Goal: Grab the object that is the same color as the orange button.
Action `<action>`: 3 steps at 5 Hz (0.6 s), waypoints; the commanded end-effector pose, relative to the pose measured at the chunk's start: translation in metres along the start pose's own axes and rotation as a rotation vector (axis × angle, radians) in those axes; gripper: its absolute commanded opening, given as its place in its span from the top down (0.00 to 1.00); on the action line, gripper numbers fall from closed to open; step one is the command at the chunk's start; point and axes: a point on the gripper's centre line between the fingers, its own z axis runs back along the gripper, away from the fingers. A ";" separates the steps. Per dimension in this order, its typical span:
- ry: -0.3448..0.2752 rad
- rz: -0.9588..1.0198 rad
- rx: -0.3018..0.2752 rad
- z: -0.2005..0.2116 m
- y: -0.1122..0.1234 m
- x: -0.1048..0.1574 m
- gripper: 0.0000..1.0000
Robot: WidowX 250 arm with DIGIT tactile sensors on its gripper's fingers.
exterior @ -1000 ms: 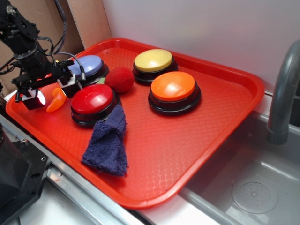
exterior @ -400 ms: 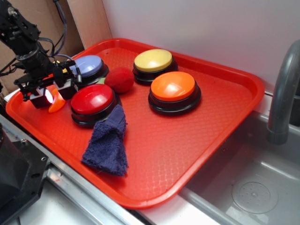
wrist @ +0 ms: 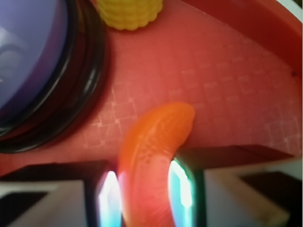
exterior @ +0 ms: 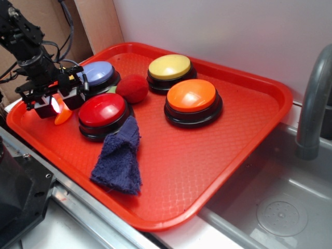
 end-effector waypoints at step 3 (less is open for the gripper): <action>-0.033 -0.100 0.005 0.068 -0.012 0.000 1.00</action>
